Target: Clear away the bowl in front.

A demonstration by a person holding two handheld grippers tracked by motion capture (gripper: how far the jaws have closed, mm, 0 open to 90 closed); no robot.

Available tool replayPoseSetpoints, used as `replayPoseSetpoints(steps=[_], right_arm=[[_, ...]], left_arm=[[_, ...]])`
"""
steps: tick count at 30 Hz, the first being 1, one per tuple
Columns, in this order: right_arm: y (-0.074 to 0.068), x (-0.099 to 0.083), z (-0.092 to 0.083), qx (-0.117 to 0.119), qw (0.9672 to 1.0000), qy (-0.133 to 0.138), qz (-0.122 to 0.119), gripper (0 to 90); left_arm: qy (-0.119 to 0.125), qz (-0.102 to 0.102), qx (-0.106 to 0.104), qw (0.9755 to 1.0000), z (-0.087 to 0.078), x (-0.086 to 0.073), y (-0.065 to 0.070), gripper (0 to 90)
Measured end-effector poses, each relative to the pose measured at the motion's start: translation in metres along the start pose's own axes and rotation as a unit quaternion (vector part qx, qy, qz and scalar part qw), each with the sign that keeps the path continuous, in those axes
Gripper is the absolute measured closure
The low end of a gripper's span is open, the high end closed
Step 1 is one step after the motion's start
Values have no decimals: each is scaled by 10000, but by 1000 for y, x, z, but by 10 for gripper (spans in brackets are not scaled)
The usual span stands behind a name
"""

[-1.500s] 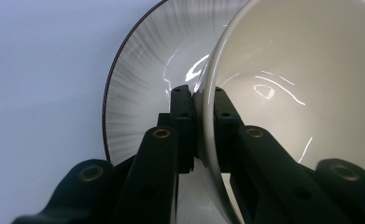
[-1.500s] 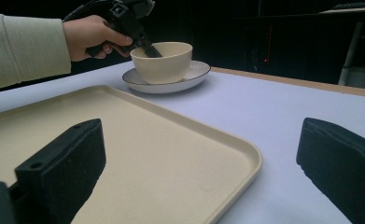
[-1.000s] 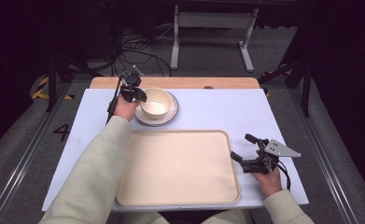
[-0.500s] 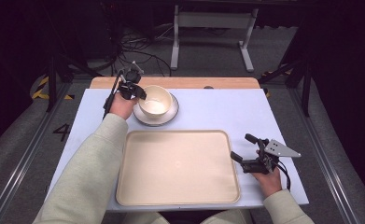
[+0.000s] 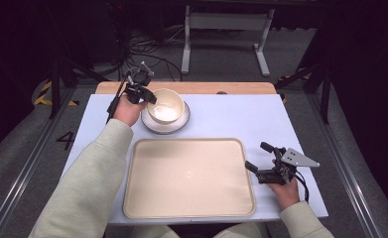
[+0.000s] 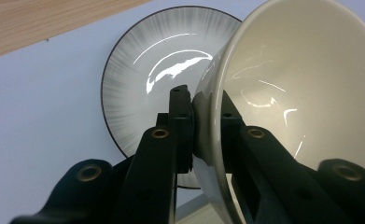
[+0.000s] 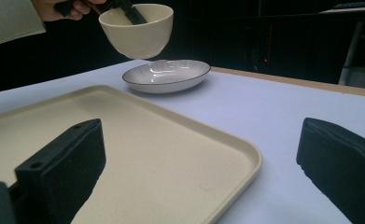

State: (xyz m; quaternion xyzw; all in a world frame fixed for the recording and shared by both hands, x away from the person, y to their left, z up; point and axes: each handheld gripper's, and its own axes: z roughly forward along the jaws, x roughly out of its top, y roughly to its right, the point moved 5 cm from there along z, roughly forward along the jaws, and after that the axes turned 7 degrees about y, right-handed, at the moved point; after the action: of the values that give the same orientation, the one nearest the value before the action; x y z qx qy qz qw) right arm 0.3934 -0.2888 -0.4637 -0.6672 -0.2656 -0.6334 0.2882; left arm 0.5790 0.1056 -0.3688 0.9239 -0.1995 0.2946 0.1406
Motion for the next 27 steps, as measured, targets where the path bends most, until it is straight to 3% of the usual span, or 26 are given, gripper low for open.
replayPoseSetpoints(steps=[13, 14, 22, 27], right_arm=[[0, 0, 0, 11, 10000, 0, 25, 15], [0, 0, 0, 11, 10000, 2, 28, 15], [0, 0, 0, 6, 10000, 4, 20, 15], [0, 0, 0, 14, 10000, 0, 37, 14]], left_arm=[[-3, 513, -277, 9983, -18, -1, 27, 826], [-9, 645, -362, 9973, -20, -2, 34, 826], [-39, 997, -565, 9934, -27, -7, 59, 826], [-152, 1330, -742, 9882, -32, -11, 74, 826]])
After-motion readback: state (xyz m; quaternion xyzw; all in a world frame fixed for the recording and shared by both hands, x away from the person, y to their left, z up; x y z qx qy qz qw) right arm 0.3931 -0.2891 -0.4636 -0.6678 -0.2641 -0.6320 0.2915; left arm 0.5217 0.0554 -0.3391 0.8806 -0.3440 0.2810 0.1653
